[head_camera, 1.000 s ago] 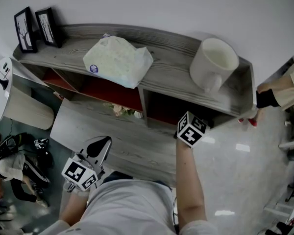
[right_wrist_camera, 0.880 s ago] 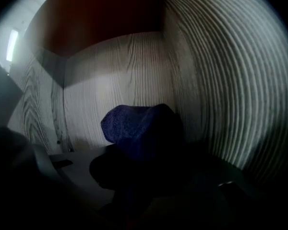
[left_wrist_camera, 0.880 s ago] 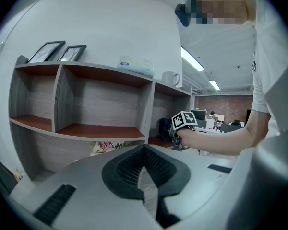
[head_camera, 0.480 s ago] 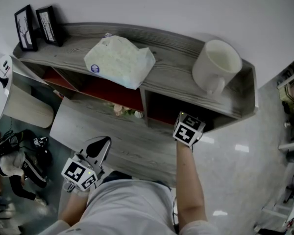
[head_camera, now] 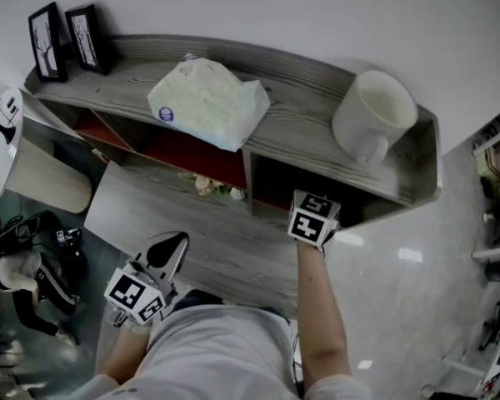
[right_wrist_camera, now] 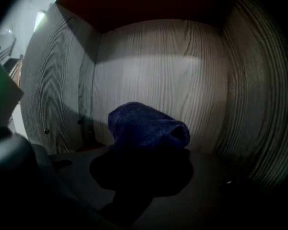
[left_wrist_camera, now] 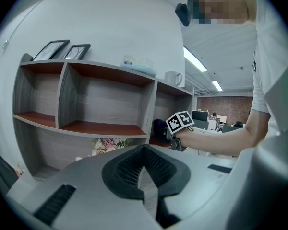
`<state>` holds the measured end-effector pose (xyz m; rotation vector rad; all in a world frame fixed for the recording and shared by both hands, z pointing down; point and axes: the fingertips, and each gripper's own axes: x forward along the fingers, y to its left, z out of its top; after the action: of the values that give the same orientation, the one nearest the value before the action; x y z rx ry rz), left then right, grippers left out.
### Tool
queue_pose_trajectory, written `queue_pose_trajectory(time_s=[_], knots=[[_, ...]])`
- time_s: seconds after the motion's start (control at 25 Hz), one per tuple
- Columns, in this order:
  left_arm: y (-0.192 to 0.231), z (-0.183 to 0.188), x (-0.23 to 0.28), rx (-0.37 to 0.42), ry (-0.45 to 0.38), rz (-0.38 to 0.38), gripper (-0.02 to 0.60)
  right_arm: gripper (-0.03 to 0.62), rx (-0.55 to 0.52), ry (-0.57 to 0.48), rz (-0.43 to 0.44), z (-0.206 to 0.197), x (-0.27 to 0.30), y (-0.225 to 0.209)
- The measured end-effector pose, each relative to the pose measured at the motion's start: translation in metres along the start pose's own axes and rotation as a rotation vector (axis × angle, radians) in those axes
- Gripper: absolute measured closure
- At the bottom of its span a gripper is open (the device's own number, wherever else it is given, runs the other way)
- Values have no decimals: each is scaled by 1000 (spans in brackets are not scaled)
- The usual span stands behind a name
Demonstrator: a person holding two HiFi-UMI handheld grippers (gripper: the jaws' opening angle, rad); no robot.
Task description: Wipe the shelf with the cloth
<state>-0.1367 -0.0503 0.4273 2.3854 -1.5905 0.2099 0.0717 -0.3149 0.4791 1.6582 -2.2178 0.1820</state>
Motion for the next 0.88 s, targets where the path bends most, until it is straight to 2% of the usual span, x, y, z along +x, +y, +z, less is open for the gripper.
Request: queue_pose_trajectory(time_s=[0.28, 0.48, 0.6, 0.88], knots=[[-1, 1, -5, 5, -2, 12, 568, 487, -21, -4, 198, 9, 7, 54], [2, 4, -12, 7, -12, 32, 568, 485, -61, -10, 293, 14, 10, 90], [4, 3, -17, 3, -14, 44, 568, 485, -137, -8, 300, 13, 13, 100], [6, 1, -22, -15, -20, 51, 568, 485, -392, -46, 240, 28, 2, 103]])
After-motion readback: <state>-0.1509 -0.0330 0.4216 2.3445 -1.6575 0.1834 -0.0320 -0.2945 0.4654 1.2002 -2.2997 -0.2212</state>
